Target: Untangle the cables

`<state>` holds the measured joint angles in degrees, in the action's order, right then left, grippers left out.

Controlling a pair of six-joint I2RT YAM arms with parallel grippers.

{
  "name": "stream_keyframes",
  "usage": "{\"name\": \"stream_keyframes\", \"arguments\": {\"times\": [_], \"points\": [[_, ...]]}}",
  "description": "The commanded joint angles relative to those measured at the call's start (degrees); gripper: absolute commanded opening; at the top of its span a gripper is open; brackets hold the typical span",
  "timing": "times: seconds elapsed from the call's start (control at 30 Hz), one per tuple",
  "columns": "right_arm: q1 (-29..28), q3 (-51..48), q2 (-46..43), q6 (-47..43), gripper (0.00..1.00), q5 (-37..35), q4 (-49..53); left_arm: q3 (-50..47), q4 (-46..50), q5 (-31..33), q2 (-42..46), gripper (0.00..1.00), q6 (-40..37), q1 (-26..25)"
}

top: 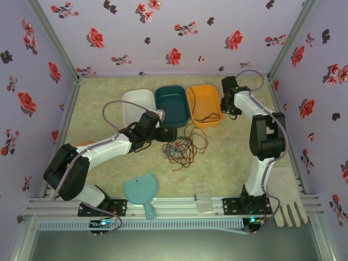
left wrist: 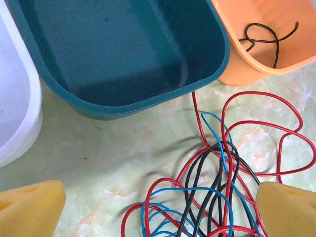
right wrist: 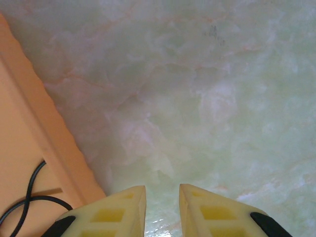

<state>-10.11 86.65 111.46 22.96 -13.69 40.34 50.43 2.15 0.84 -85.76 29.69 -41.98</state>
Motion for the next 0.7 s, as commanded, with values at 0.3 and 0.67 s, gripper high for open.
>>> {"name": "stream_keyframes", "arguments": {"times": [0.3, 0.67], "points": [[-1.14, -2.14, -12.06, -1.52, 0.31, -0.81, 3.8, -0.84, 1.15, -3.69, 0.43, 1.0, 1.81, 1.05], [-19.73, -16.03, -29.13, 0.8, 0.34, 5.68, 1.44, -6.11, -2.25, -16.47, 1.27, 0.91, 3.96, 3.04]]}}
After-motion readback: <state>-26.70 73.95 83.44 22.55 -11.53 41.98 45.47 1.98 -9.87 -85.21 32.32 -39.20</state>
